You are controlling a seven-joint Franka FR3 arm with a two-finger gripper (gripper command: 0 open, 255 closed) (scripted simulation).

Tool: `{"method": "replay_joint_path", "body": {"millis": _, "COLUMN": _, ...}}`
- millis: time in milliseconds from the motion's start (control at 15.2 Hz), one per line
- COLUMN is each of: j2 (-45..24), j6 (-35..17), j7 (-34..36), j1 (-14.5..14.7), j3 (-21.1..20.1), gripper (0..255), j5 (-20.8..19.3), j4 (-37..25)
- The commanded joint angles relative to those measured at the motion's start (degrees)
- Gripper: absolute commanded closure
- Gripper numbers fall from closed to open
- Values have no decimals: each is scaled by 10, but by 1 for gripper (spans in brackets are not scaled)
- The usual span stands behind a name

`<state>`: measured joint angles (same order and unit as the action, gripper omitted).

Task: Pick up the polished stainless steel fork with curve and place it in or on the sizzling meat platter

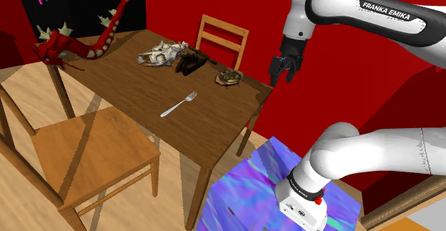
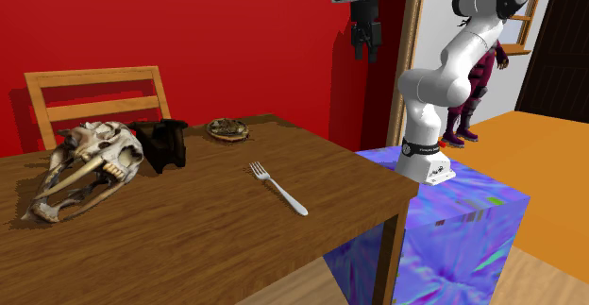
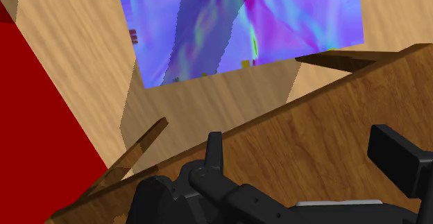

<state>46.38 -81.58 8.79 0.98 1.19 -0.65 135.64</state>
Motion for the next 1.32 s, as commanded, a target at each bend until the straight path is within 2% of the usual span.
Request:
{"method": "replay_joint_path", "body": {"millis": 0, "j2": 0, "j6": 0, "j7": 0, "j1": 0, "j3": 0, "gripper": 0, "j5": 0, "j4": 0}}
{"method": "replay_joint_path", "body": {"millis": 330, "j2": -40, "j6": -84, "j7": 128, "j1": -12, "j3": -64, "gripper": 0, "j5": 49, "j4": 27}}
{"method": "replay_joint_path", "body": {"millis": 660, "j2": -108, "j6": -174, "j7": 252, "j1": -28, "j3": -125, "gripper": 0, "j5": 82, "j4": 29}}
{"method": "replay_joint_path", "body": {"millis": 990, "j2": -199, "j6": -260, "j7": 376, "j1": -49, "j3": -181, "gripper": 0, "j5": 92, "j4": 5}}
{"method": "replay_joint_path", "body": {"millis": 1254, "j2": -283, "j6": -321, "j7": 480, "j1": -70, "j3": -220, "gripper": 0, "j5": 76, "j4": -31}}
